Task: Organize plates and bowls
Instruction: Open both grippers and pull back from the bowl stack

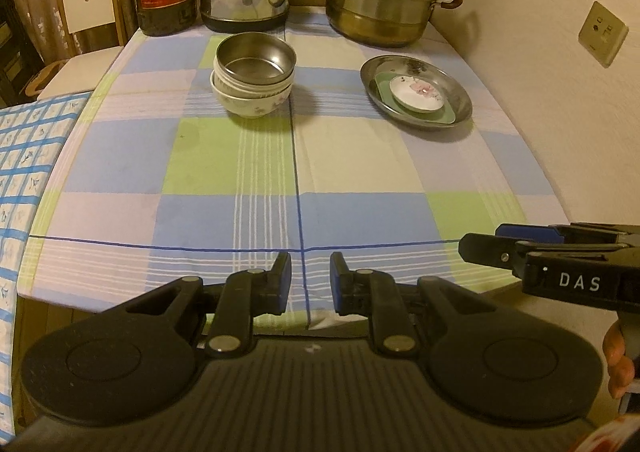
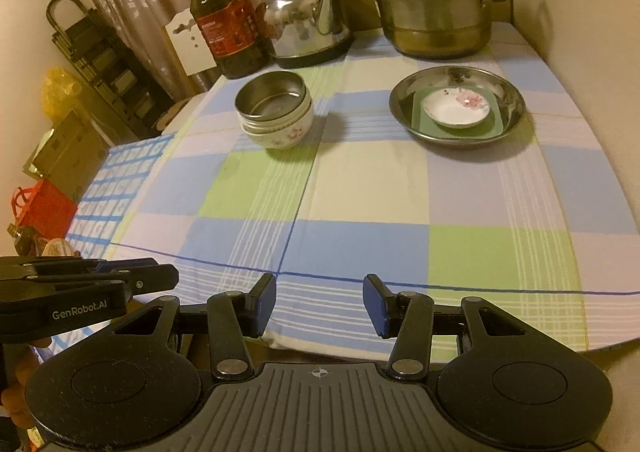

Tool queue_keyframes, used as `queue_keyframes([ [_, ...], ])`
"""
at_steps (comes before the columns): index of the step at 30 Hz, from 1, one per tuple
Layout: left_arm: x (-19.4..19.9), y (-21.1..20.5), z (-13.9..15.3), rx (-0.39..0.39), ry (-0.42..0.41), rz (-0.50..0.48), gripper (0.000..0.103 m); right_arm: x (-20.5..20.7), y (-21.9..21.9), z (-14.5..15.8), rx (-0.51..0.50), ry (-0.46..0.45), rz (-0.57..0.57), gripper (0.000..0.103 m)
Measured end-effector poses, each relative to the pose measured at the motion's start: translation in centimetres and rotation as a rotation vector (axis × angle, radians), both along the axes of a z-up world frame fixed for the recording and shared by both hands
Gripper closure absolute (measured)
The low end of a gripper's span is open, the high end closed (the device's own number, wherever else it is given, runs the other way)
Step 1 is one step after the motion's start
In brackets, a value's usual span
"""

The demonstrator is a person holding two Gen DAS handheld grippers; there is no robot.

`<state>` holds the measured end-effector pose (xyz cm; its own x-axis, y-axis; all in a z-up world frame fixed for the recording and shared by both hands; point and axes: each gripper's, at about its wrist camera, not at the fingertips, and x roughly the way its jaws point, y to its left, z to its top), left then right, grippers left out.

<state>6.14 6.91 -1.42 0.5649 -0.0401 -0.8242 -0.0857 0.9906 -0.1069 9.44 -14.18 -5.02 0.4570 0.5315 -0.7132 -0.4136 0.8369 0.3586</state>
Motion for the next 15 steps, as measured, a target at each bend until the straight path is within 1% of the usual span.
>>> queue_keyframes([
  [10, -0.5, -1.3, 0.3, 0.012, -0.009, -0.006, 0.085, -0.5, -1.4, 0.3, 0.002, -0.006, 0.001, 0.054],
  [15, 0.0, -1.0, 0.3, 0.015, -0.007, -0.008, 0.085, 0.0, -1.7, 0.2, 0.020, 0.010, -0.011, 0.054],
])
